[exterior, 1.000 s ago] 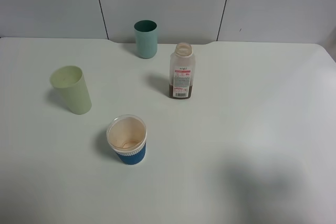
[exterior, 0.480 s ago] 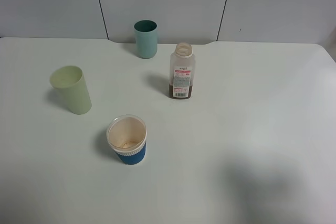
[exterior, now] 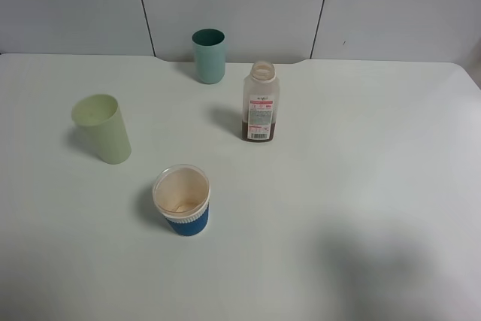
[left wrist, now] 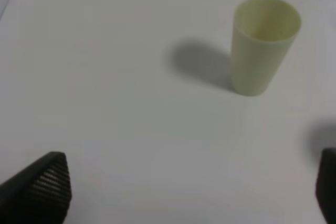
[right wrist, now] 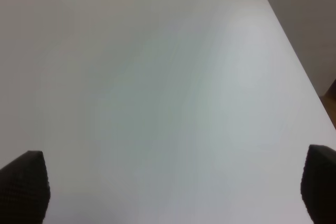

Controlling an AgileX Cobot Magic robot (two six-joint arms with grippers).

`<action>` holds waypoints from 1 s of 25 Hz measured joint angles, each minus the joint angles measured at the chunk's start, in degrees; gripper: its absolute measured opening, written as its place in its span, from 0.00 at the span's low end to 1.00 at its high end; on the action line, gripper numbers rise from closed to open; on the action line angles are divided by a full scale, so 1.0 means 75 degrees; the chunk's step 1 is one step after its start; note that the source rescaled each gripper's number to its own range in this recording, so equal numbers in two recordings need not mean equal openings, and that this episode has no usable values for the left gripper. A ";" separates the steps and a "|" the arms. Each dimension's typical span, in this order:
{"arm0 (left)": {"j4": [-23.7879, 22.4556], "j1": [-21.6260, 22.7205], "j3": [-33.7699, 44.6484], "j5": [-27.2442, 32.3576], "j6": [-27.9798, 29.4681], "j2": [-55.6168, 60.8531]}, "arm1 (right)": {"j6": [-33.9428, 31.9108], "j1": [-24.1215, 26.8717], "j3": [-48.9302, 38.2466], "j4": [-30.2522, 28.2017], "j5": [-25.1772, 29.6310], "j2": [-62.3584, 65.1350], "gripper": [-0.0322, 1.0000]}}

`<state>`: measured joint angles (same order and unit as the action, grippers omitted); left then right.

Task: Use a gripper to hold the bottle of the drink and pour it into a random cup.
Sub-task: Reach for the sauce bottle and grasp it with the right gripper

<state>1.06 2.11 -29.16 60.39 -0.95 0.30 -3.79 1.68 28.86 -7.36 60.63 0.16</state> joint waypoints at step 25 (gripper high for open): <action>0.0000 0.0000 0.0000 0.0000 0.0000 0.0000 | 0.0000 -0.0038 0.0000 0.0000 0.0000 0.0000 0.94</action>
<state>1.06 2.11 -29.16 60.39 -0.95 0.30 -3.79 1.39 28.86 -7.36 60.63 0.16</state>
